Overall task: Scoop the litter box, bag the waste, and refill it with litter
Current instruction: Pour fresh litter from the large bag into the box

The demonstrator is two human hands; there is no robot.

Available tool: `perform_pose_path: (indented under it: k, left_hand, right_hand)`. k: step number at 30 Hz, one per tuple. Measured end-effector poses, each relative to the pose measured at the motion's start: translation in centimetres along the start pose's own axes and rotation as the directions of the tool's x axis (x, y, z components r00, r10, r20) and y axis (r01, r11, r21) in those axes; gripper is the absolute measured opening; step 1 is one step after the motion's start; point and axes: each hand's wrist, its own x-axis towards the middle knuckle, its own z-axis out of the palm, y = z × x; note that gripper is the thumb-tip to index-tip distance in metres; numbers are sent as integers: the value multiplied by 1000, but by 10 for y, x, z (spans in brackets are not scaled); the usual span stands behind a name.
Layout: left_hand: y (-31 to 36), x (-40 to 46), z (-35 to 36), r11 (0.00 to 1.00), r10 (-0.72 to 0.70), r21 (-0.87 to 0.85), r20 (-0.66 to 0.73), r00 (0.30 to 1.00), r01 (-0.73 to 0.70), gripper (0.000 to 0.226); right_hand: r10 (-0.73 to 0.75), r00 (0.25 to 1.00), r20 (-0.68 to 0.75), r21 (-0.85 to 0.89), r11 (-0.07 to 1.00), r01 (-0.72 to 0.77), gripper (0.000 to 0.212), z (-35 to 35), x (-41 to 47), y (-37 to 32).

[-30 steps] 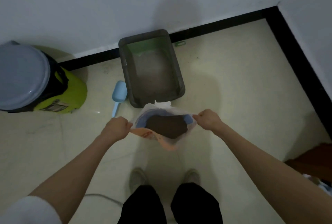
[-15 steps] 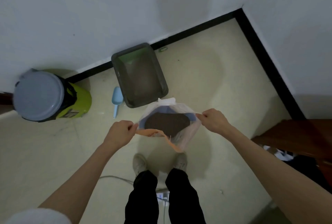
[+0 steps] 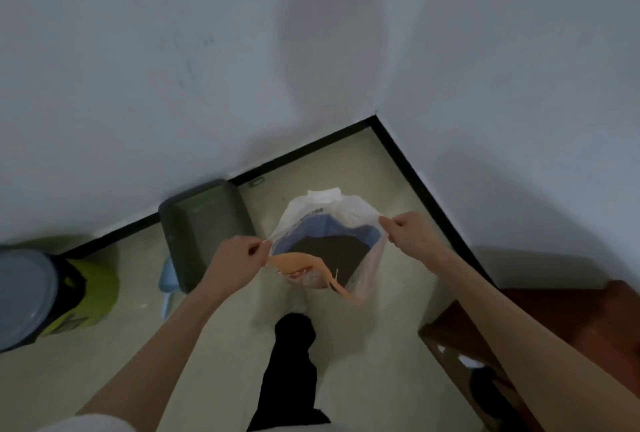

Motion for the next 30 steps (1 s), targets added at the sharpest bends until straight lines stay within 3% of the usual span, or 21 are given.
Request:
perform_pose_path:
  k: [5,12,19,30]
  left_hand:
    - [56,94,1,999,33,-39,72,997,-30,41]
    - [108,252,45,991,-3,136,165,986,-20,40]
    - [146,386,81,987,-93,143,180,979,68,40]
    - [179,547,149,954,-300,35,139,944,298,38]
  right_hand:
    - [25,1000,-18,-61,998,-26,48,-63,82,8]
    - [146,989,-9,-151,978,-145,48,-107,238,55]
    - [134,990,-34,-149,979,-137,51,-138,393,75]
    - [67,994,91,-285,958,-38,45,-150,588,88]
